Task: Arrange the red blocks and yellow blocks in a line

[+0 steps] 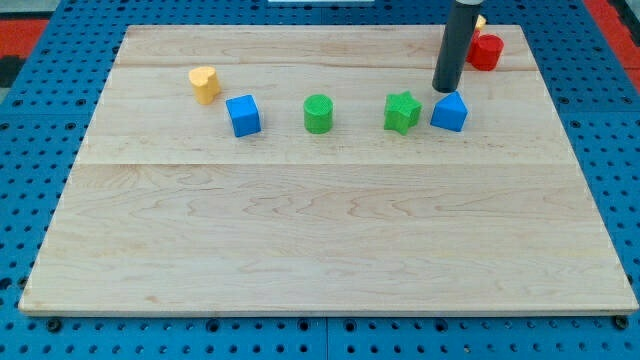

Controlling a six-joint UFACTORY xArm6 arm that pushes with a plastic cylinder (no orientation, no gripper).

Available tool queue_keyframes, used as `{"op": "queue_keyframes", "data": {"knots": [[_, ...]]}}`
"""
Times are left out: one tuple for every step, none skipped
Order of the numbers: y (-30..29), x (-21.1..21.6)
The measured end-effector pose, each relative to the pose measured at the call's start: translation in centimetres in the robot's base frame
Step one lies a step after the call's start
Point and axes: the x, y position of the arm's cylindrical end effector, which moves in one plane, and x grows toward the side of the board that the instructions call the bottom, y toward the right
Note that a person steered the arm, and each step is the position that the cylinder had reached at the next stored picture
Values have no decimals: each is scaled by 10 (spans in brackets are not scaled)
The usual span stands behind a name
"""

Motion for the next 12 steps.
{"op": "queue_keyframes", "data": {"knots": [[0,0],[43,0],[93,-8],[120,-53],[137,-59],[143,-98],[128,-127],[105,-126],[19,-126],[-61,-126],[-123,-125],[-121,-116]]}}
